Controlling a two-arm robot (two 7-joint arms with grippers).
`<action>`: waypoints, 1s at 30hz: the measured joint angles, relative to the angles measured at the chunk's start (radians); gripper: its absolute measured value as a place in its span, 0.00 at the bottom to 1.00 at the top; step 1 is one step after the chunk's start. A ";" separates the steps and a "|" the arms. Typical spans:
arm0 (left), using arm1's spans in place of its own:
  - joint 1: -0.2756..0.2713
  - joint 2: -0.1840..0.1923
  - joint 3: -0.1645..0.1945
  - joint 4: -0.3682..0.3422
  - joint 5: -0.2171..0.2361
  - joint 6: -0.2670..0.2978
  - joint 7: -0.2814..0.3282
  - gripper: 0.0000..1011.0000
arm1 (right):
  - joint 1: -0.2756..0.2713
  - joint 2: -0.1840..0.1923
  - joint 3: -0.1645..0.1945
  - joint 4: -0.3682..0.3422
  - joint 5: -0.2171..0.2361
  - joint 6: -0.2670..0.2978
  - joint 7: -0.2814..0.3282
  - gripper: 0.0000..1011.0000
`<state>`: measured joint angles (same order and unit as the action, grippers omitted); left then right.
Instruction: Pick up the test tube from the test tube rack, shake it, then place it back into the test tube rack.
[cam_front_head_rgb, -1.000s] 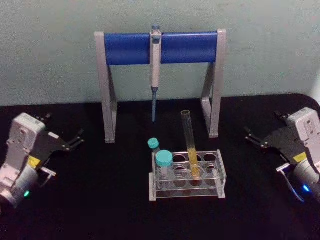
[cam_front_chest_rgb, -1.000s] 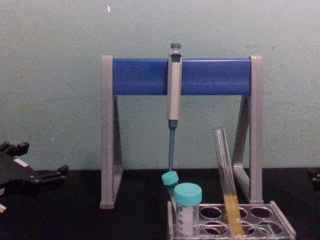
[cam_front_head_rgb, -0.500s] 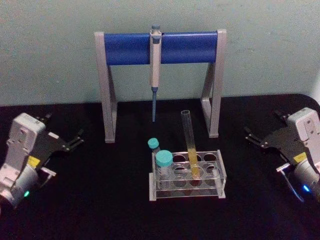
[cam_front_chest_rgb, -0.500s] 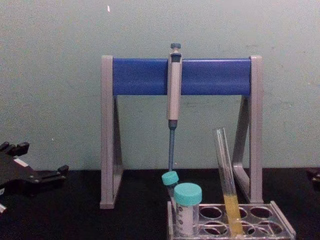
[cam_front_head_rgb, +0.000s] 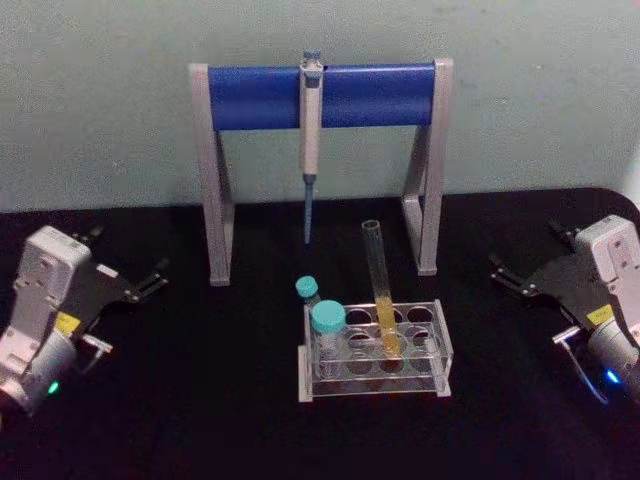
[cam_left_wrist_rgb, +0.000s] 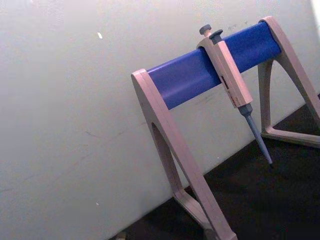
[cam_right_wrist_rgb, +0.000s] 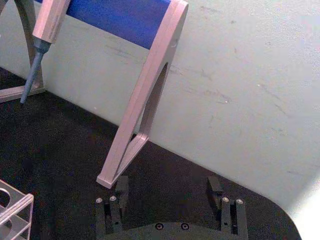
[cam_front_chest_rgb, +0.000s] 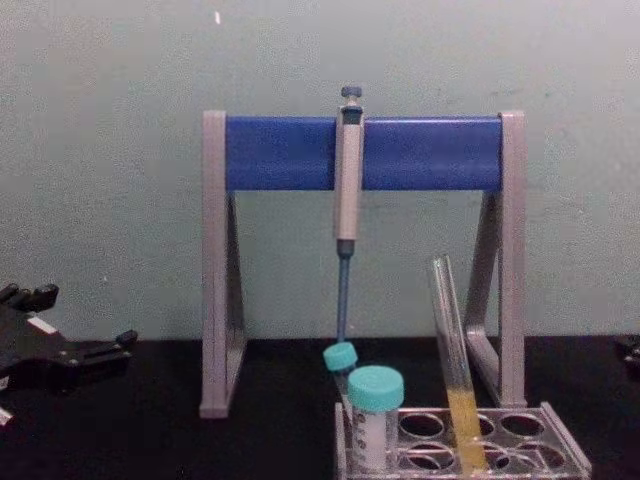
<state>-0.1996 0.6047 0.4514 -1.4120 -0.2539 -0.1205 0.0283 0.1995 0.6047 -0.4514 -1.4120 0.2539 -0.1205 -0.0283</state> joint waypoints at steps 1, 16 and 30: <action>0.000 0.000 0.000 0.000 0.000 0.000 0.000 0.99 | 0.000 0.000 0.000 0.000 0.000 0.000 0.000 0.99; 0.000 0.000 0.000 0.000 0.000 0.000 0.000 0.99 | -0.025 -0.008 0.045 -0.040 0.031 -0.034 0.036 0.99; 0.000 0.000 0.000 0.000 0.000 0.000 0.000 0.99 | -0.033 -0.022 0.059 -0.110 0.143 -0.113 0.260 0.99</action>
<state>-0.1995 0.6047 0.4514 -1.4120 -0.2539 -0.1205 0.0283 0.1667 0.5831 -0.3923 -1.5221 0.3970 -0.2340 0.2318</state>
